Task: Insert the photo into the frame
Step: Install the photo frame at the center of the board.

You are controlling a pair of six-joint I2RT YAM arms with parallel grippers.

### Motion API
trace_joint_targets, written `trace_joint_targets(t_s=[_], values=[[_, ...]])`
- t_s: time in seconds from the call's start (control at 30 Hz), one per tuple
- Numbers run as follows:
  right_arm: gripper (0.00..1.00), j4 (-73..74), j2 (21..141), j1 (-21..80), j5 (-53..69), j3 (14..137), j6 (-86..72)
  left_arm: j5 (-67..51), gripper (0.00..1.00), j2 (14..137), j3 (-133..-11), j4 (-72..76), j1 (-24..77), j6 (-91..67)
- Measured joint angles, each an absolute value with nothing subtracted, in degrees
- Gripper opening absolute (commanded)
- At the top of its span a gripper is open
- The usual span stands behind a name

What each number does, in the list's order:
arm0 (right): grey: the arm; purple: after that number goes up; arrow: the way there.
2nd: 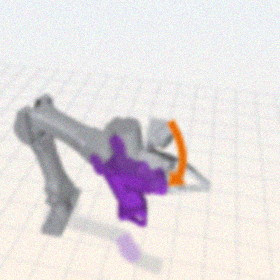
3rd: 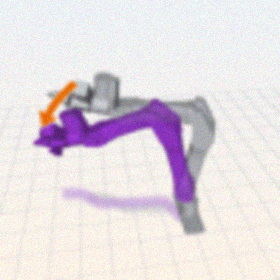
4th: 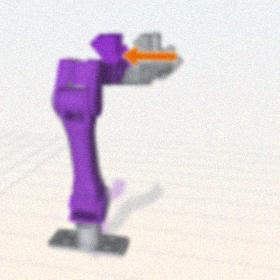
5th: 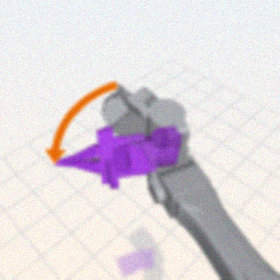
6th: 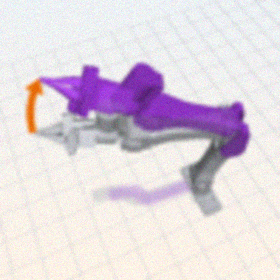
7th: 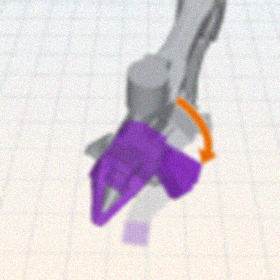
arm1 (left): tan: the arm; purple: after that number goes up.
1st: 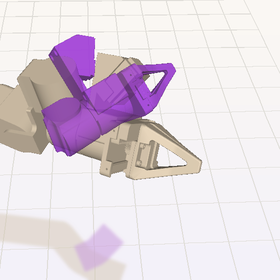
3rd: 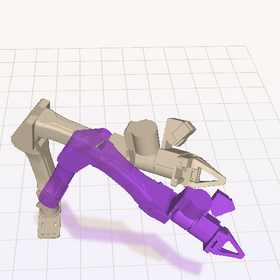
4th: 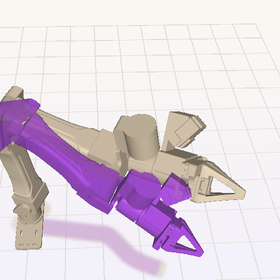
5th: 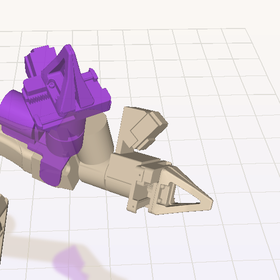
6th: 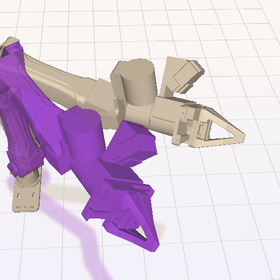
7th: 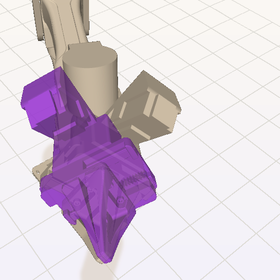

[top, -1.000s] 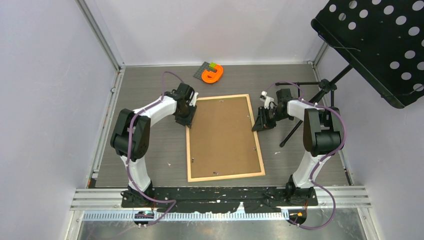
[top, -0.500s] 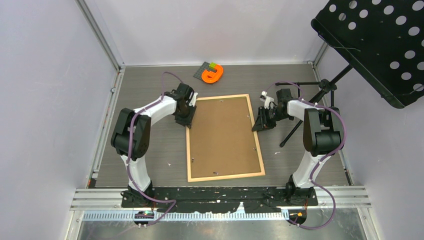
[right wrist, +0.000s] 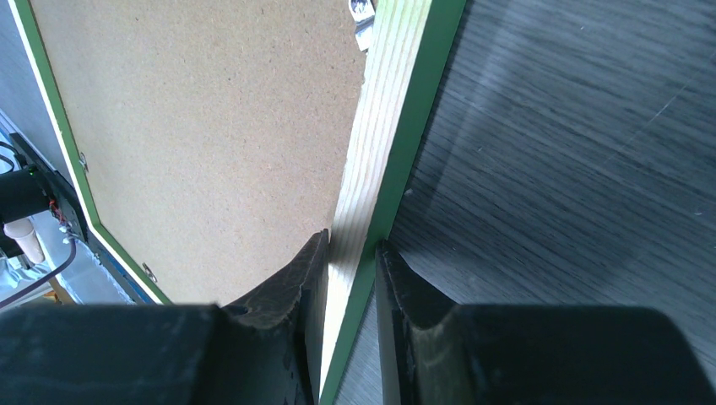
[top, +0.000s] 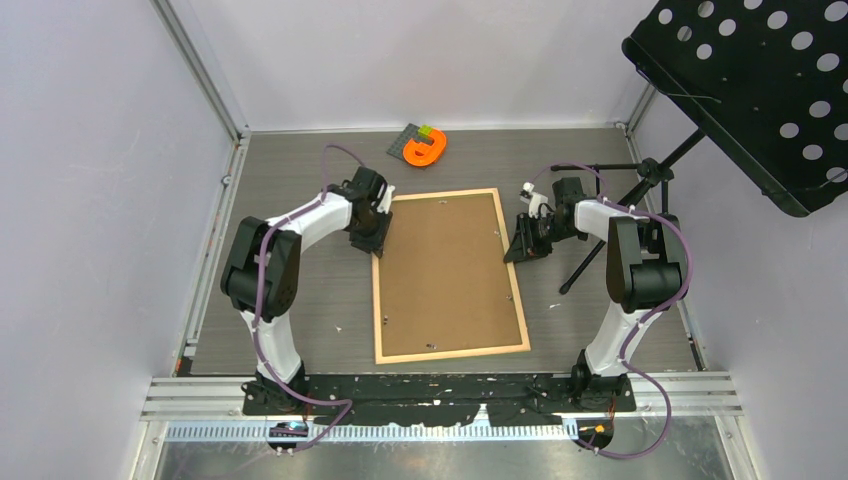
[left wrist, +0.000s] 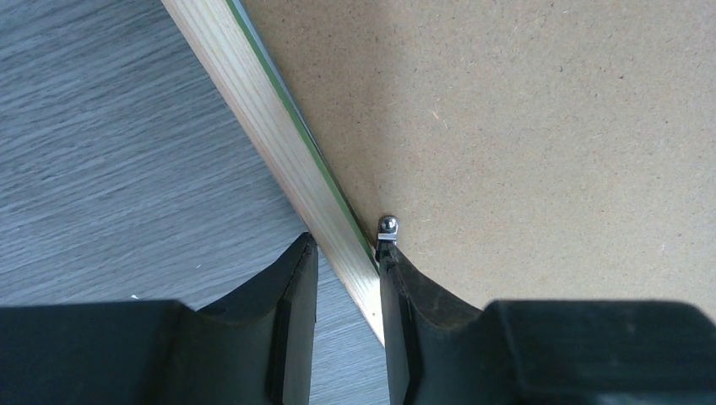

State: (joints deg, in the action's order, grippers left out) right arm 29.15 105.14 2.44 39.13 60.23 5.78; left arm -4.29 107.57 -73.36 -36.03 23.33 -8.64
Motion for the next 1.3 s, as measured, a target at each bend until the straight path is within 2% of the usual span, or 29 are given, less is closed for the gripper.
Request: trace_joint_targets(t_s=[0.47,0.53,0.67,0.8,0.87,0.93,1.03,1.3], values=[[0.06,29.1,105.1,2.4,39.1,60.2,5.8,-4.5,0.25,106.7,-72.0,-34.6,23.3,-8.9],[0.06,29.1,105.1,2.4,39.1,60.2,5.8,-4.6,0.21,106.6,-71.8,-34.3,23.2,-9.0],[0.06,29.1,105.1,2.4,39.1,60.2,5.8,-4.6,0.06,106.6,-71.8,-34.3,23.2,-9.8],[0.06,29.1,105.1,2.4,39.1,60.2,5.8,-4.5,0.02,106.6,-71.8,-34.3,23.2,-10.0],[0.06,29.1,105.1,2.4,39.2,60.2,5.8,-4.5,0.07,106.5,-71.8,-34.3,23.2,-10.1],[0.06,29.1,105.1,2.4,39.1,60.2,5.8,-4.5,0.19,106.5,-71.8,-34.3,23.2,-10.1],[0.06,29.1,105.1,2.4,39.2,60.2,5.8,-4.6,0.28,106.4,-71.8,-34.3,23.2,-10.2],[0.06,29.1,105.1,2.4,39.2,60.2,5.8,-5.1,0.33,106.4,-71.7,-34.3,23.2,-10.0]])
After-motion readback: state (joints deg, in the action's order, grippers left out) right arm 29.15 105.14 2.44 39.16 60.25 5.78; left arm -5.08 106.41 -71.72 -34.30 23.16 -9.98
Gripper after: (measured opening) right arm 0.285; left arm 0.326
